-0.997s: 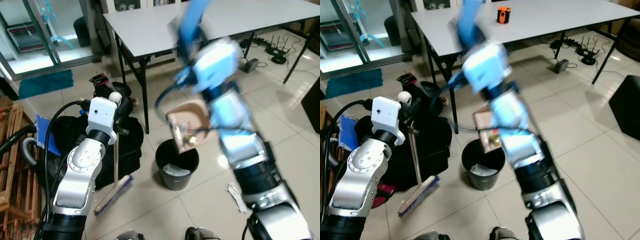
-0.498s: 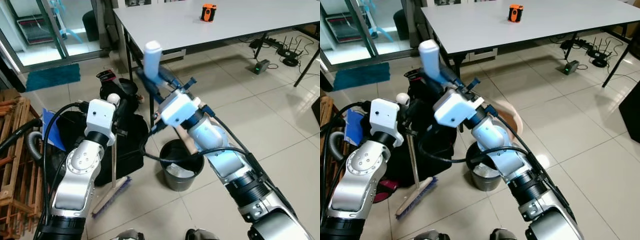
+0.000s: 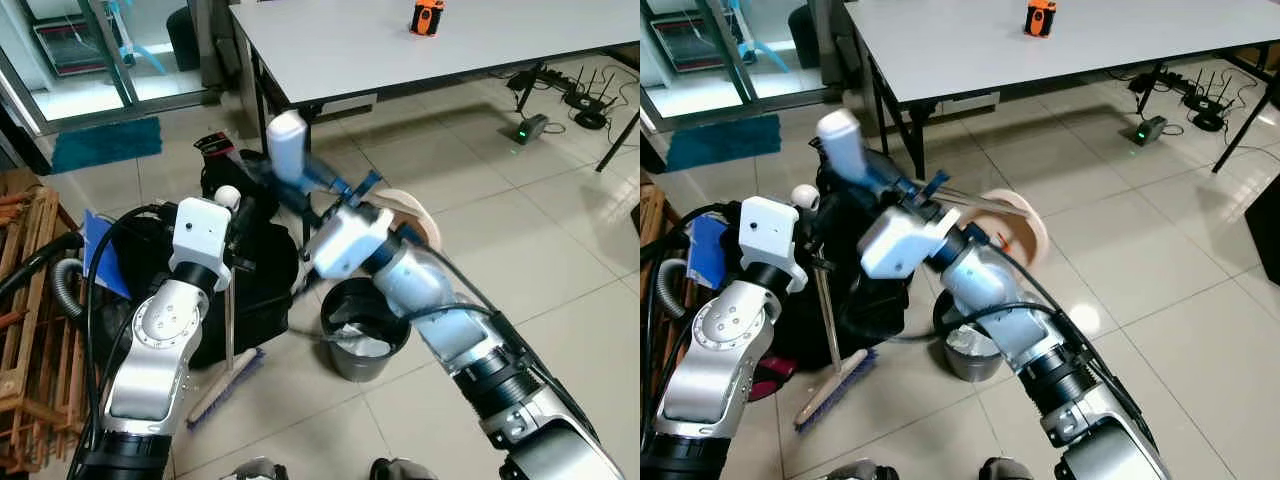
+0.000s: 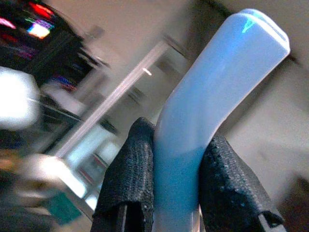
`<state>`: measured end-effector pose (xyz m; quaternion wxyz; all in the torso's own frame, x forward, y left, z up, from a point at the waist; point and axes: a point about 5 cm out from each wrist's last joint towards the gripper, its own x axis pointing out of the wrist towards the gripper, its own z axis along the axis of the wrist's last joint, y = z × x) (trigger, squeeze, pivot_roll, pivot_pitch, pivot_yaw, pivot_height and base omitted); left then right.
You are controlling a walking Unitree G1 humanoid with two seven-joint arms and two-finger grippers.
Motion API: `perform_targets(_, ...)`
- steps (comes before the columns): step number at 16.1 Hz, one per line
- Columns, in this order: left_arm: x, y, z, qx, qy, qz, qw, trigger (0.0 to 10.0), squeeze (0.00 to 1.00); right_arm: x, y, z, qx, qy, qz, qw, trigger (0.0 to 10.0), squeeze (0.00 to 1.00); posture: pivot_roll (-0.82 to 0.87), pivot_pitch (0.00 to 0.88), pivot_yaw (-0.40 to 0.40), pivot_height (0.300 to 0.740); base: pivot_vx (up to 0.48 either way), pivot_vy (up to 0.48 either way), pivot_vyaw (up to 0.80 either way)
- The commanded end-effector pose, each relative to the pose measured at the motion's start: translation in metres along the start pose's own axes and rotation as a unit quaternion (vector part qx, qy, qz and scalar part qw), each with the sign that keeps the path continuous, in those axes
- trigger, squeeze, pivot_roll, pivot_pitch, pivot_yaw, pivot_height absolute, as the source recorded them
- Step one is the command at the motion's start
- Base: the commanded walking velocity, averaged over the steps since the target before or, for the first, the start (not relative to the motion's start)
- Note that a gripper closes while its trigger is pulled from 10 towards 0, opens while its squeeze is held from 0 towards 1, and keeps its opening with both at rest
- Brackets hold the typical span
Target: Sweep floor
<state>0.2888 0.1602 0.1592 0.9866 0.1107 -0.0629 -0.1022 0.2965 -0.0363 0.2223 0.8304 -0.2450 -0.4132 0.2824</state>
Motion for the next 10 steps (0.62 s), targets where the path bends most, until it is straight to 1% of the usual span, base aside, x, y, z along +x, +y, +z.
perform_targets(1, -0.001, -0.001, 0.006, 0.009, -0.013, -0.004, 1.000, 10.0, 0.00, 0.005, -0.032, 0.005, -0.006, 0.000, -0.069, 0.998, 10.0, 0.00, -0.03, 0.061, 0.016, 0.740, 0.000, 0.000, 0.00)
perform_targets(2, -0.002, -0.001, 0.005, 0.011, -0.011, -0.006, 1.000, 10.0, 0.00, 0.003, -0.053, 0.002, -0.007, 0.023, -0.119, 0.993, 10.0, 0.00, -0.03, 0.064, 0.018, 0.740, 0.000, 0.000, 0.00)
perform_targets(3, -0.003, -0.003, 0.004, 0.012, -0.010, -0.007, 1.000, 10.0, 0.00, -0.003, -0.074, 0.000, -0.020, 0.042, -0.158, 0.986, 10.0, 0.00, -0.03, 0.064, 0.021, 0.740, 0.000, 0.000, 0.00)
perform_targets(4, -0.004, -0.008, 0.002, 0.016, -0.009, -0.012, 1.000, 10.0, 0.00, -0.024, -0.121, -0.002, -0.064, 0.099, -0.219, 0.969, 10.0, 0.00, -0.05, 0.068, 0.029, 0.740, 0.000, 0.000, 0.00)
perform_targets(5, -0.003, -0.010, 0.000, 0.013, -0.005, -0.016, 1.000, 10.0, 0.00, -0.032, -0.134, 0.001, -0.092, 0.117, -0.219, 0.964, 10.0, 0.00, -0.06, 0.070, 0.033, 0.740, 0.000, 0.000, 0.00)
perform_targets(6, -0.003, -0.012, 0.000, 0.006, -0.004, -0.016, 1.000, 10.0, 0.00, -0.040, -0.145, 0.003, -0.100, 0.132, -0.230, 0.959, 10.0, 0.00, -0.06, 0.072, 0.036, 0.740, 0.000, -0.345, 0.00)
perform_targets(7, -0.002, -0.014, 0.001, -0.001, -0.005, -0.016, 1.000, 10.0, 0.00, -0.047, -0.151, 0.004, -0.103, 0.149, -0.236, 0.955, 10.0, 0.00, -0.07, 0.073, 0.038, 0.740, 0.000, -0.428, 0.00)
perform_targets(8, -0.002, -0.017, 0.002, -0.001, -0.007, -0.020, 1.000, 10.0, 0.00, -0.054, -0.156, 0.004, -0.093, 0.165, -0.253, 0.949, 10.0, 0.00, -0.07, 0.075, 0.038, 0.740, 0.000, -0.480, 0.00)
perform_targets(9, -0.002, -0.019, 0.002, -0.003, -0.008, -0.023, 1.000, 10.0, 0.00, -0.061, -0.158, 0.003, -0.095, 0.181, -0.263, 0.943, 10.0, 0.00, -0.07, 0.076, 0.038, 0.740, 0.000, -0.480, 0.00)
perform_targets(10, -0.002, -0.020, 0.002, -0.005, -0.008, -0.024, 1.000, 10.0, 0.00, -0.064, -0.159, 0.003, -0.096, 0.186, -0.266, 0.941, 10.0, 0.00, -0.07, 0.077, 0.039, 0.740, 0.000, -0.480, 0.00)
